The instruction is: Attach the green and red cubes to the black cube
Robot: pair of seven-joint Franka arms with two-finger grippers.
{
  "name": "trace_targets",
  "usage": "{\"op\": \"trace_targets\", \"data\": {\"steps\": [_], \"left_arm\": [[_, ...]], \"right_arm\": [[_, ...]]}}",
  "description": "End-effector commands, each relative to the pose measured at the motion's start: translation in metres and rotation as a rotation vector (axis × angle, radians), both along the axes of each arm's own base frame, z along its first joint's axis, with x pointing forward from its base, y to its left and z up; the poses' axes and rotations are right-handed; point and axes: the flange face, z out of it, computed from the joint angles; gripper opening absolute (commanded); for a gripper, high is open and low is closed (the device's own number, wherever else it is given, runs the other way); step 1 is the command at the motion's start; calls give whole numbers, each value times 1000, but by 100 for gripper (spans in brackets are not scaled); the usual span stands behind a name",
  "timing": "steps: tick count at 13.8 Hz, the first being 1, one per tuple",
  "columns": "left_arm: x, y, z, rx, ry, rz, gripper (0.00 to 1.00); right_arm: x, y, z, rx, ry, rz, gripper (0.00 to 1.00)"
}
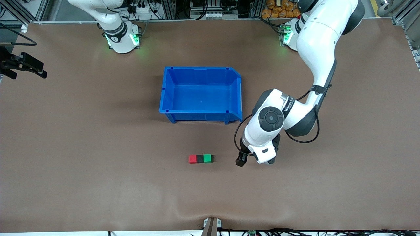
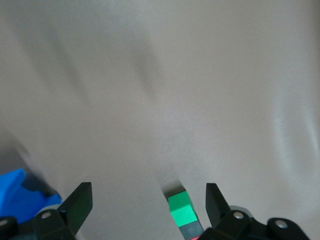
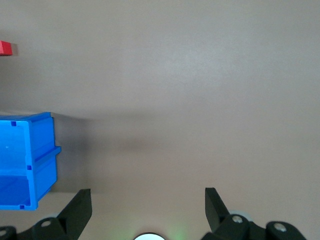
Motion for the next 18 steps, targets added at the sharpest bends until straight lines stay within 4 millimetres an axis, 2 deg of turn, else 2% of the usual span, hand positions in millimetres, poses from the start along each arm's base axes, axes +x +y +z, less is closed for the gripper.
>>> {"op": "trace_targets", "data": {"steps": [1,4,14,18], "left_arm": [[-4,16,19,53,15,-50,100],[-7,21,32,66,22,-72,100],[-14,54,61,97,24,-177,100],[-23,72,75,117,26,-231,100]], "right_arm": [[-1,0,2,-9,1,7,100],[-1,0,2,-9,1,7,100],[-1,0,2,-9,1,9,100],[-1,0,2,-9,1,9,100]]}}
